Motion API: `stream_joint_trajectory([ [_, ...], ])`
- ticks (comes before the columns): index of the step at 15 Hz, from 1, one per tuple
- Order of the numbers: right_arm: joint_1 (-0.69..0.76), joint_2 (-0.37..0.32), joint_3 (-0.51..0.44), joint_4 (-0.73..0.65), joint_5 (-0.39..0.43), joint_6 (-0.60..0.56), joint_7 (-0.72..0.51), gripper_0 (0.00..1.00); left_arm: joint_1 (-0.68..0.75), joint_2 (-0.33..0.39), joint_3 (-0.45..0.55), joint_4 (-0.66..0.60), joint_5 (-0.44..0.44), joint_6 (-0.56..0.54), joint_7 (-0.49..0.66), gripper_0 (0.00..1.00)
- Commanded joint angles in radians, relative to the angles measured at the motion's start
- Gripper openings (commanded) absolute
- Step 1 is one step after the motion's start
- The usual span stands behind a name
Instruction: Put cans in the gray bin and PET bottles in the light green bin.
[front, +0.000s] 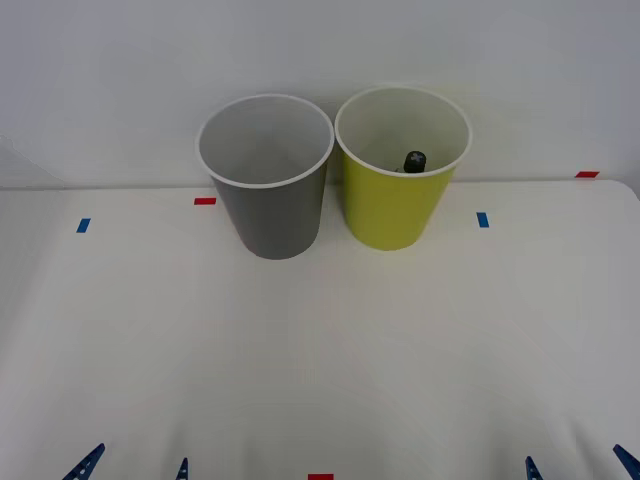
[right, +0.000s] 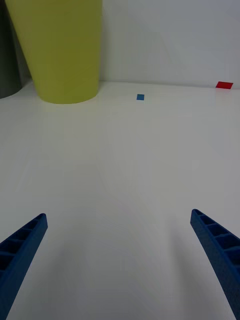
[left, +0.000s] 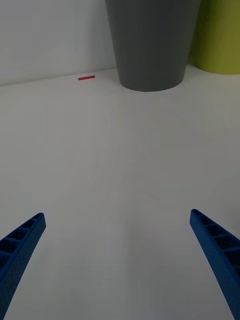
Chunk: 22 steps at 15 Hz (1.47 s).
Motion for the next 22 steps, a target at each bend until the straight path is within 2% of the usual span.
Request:
stream_joint_trajectory([
  [1, 0.0, 0.0, 0.0, 0.0, 0.0, 0.0, 0.0, 1.0, 0.0, 0.0, 0.0, 0.0, 0.0, 0.0, 0.0, 1.0],
  [22, 0.0, 0.0, 0.0, 0.0, 0.0, 0.0, 0.0, 1.0, 0.0, 0.0, 0.0, 0.0, 0.0, 0.0, 0.0, 1.0],
])
